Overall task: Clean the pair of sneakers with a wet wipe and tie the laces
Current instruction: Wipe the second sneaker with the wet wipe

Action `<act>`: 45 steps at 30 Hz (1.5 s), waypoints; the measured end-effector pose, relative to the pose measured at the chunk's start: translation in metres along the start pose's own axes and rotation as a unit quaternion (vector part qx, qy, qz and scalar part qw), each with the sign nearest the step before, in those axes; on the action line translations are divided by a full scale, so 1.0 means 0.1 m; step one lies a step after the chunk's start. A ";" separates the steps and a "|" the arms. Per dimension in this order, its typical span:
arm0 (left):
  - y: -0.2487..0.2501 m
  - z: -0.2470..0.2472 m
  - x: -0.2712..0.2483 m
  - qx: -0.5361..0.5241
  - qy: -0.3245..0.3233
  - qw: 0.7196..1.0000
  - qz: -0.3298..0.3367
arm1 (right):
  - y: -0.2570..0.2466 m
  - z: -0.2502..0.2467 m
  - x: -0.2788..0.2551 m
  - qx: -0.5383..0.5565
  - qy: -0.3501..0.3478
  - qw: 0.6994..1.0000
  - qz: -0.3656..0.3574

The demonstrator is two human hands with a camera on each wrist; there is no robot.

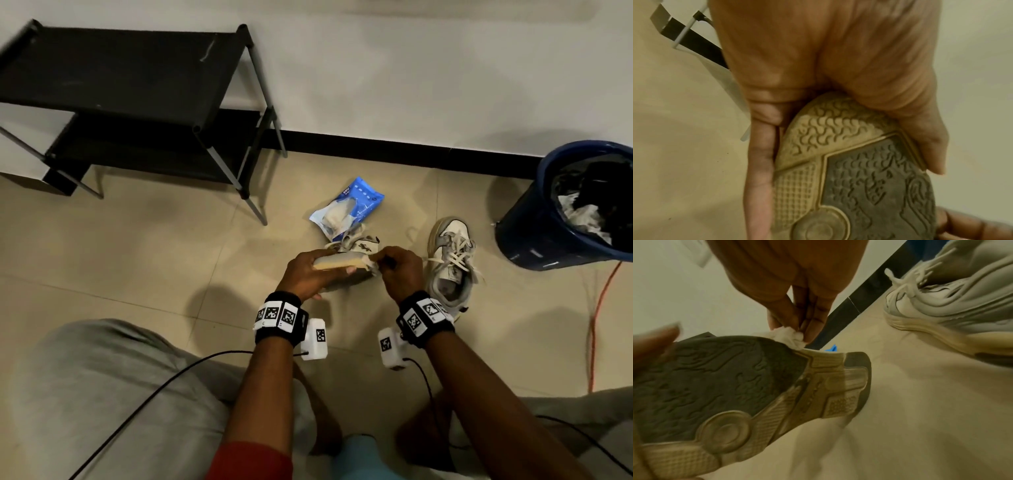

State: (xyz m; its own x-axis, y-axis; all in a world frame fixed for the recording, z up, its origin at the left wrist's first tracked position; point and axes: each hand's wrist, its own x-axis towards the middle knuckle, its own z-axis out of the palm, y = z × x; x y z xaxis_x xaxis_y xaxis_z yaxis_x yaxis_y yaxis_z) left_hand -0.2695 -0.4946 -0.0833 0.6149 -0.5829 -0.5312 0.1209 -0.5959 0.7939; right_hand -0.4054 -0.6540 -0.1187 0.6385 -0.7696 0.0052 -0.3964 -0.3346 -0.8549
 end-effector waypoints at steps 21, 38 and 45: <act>-0.04 -0.06 0.05 0.125 0.048 0.989 0.060 | -0.08 0.20 0.21 -0.069 -0.058 0.996 0.027; -0.01 -0.02 0.08 0.189 0.050 0.978 0.079 | 0.12 0.06 0.53 -0.231 -0.090 0.968 -0.024; 0.00 0.00 0.08 0.206 0.054 0.975 0.070 | 0.11 0.09 0.22 -0.152 -0.132 0.972 -0.123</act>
State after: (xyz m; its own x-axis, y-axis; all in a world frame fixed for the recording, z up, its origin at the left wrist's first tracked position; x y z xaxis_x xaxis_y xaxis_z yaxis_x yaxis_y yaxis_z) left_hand -0.2646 -0.4990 -0.0871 0.6844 -0.6255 -0.3746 -0.2792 -0.6995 0.6579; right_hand -0.3900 -0.6694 -0.1322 0.8702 -0.4922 0.0229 -0.3601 -0.6670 -0.6523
